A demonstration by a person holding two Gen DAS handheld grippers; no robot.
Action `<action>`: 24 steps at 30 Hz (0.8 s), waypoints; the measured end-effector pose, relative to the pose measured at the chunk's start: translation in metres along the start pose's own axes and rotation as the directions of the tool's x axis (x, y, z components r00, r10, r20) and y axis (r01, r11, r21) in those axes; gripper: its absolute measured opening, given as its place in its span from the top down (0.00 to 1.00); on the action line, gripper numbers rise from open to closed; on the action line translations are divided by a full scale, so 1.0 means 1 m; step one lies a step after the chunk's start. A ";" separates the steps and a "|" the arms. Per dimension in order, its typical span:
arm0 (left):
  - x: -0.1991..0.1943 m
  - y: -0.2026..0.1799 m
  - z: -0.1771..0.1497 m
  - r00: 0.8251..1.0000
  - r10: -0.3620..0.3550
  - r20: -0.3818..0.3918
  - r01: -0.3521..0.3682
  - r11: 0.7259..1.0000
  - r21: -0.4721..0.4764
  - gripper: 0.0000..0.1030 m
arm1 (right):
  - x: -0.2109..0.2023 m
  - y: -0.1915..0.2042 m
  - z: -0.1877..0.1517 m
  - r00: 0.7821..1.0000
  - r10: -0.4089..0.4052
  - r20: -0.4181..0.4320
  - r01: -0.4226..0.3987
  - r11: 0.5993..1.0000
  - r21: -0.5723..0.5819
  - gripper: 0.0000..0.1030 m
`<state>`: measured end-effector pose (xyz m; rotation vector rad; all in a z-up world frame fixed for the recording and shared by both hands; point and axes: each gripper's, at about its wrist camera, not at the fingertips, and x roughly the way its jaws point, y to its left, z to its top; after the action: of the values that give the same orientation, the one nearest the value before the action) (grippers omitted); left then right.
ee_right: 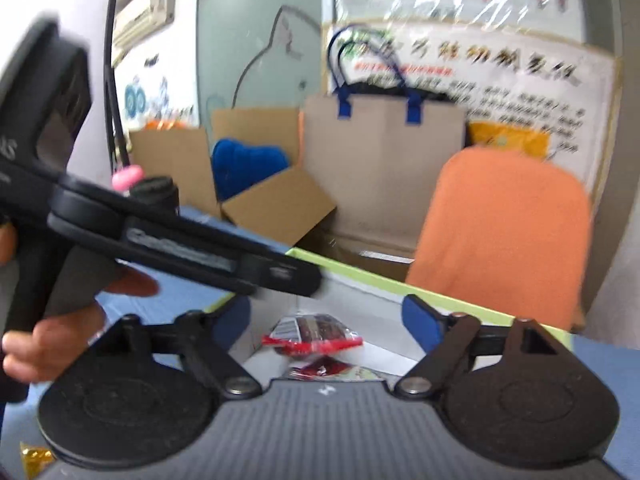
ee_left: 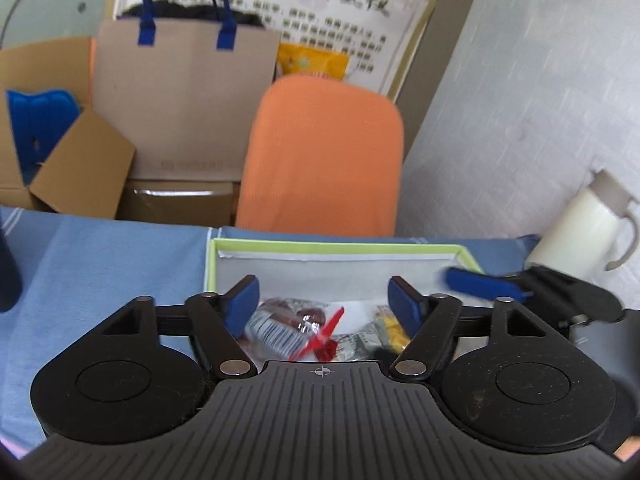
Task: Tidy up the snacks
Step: 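Grasp the clear-wrapped pastry bar with the left gripper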
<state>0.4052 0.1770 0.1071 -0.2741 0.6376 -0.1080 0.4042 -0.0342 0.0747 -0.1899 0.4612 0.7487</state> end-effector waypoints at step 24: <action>-0.060 -0.113 -0.145 0.937 -0.291 -0.194 0.304 0.952 0.040 0.36 | -0.186 0.060 -0.166 0.987 -0.158 -0.024 0.160 0.959 0.232 0.10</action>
<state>0.2682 0.0475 0.0622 -0.2948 0.7731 -0.4512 0.1881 -0.1585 0.0143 -0.0081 0.5288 0.5311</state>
